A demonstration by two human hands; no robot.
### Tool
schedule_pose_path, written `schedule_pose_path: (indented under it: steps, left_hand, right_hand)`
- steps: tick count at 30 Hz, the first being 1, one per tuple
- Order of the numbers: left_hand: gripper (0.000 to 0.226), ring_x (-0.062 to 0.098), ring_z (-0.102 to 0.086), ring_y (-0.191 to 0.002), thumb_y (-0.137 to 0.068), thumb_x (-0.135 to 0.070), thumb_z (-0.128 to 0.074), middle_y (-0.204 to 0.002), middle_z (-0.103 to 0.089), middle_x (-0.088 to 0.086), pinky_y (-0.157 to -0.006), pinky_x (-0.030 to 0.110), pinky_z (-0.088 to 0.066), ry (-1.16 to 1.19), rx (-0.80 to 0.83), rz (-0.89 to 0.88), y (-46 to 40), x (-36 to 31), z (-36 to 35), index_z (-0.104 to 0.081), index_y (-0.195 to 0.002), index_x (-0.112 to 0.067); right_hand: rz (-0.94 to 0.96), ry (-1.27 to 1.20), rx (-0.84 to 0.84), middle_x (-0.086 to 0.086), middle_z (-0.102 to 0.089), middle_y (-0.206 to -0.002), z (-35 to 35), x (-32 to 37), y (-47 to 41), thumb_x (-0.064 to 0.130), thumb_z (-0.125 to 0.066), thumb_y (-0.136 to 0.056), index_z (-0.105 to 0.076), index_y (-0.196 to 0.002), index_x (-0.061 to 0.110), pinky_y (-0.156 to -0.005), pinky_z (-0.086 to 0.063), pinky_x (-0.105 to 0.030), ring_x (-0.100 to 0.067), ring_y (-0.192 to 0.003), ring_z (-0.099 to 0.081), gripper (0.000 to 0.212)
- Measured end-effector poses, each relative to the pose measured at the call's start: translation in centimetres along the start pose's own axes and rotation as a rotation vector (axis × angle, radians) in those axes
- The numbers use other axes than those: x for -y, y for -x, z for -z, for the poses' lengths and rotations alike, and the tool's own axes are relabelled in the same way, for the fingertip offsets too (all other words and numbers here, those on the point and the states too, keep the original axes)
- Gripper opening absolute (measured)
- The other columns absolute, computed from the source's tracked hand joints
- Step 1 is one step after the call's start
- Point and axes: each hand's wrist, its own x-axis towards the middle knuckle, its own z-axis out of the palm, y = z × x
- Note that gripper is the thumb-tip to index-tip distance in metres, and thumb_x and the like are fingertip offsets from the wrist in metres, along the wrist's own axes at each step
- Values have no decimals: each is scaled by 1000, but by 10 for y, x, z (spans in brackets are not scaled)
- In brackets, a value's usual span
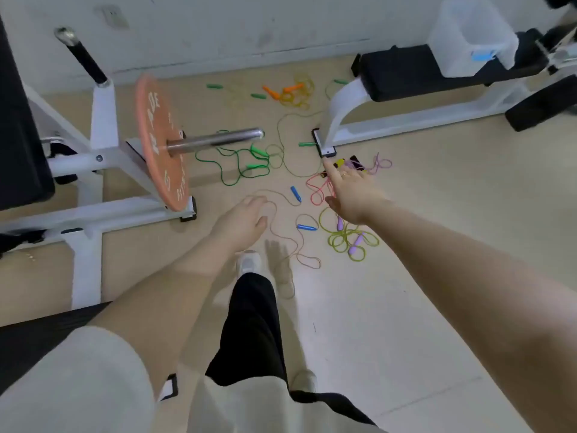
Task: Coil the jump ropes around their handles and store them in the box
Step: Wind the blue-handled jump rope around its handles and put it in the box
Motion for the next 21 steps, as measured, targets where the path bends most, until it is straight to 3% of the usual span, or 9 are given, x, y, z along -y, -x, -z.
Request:
schedule_pose_path:
  steps: [3, 5, 8, 11, 16, 21]
  left_hand:
    - [52, 27, -49, -117, -95, -22, -42, -147, -34, 3, -97, 41, -42, 17, 110, -24, -67, 2, 4, -28, -144, -14]
    - [52, 26, -48, -117, -95, -22, -43, -146, -36, 1, -98, 38, -41, 12, 199, -17, -111, 3, 12, -27, -144, -15]
    - [51, 25, -47, -120, -95, -21, -43, -146, -37, 1, -99, 36, -40, -2, 248, -20, -174, 12, 24, -29, -144, -16]
    - [49, 27, -48, -121, -96, -18, -44, -144, -40, 7, -101, 37, -39, 18, 274, 26, -226, 28, 12, -31, -143, -13]
    - [46, 25, -47, -123, -95, -16, -42, -142, -43, 7, -103, 37, -39, 84, 355, 104, -303, 62, -66, -35, -141, -13]
    - [45, 24, -51, -117, -90, -16, -52, -132, -51, 8, -102, 39, -41, 224, 431, 155, -369, 100, -199, -43, -134, -10]
  right_hand:
    - [-69, -53, 103, -12, -33, -147, -14, -16, -52, 24, -37, -96, 0, -149, 16, -105, -34, -44, -34, -130, -36, 65]
    - [-140, -106, 191, -12, -39, -141, -26, -27, -83, 18, -36, -95, -4, -149, 19, -93, -43, -45, -36, -119, -45, 62]
    - [-226, -191, 244, -15, -44, -135, -40, -42, -129, 14, -38, -93, -18, -145, 15, -88, -44, -41, -37, -114, -48, 55]
    - [-300, -322, 285, -16, -42, -137, -71, -58, -165, 20, -39, -95, -22, -143, 16, -92, -45, -46, -39, -118, -46, 51]
    - [-341, -346, 416, -14, -47, -135, -155, -99, -225, 27, -35, -98, -30, -139, 11, -94, -42, -44, -35, -119, -48, 44]
    - [-282, -208, 525, -14, -55, -122, -297, -142, -290, 27, -33, -98, -45, -127, 11, -95, -34, -39, -34, -113, -50, 35]
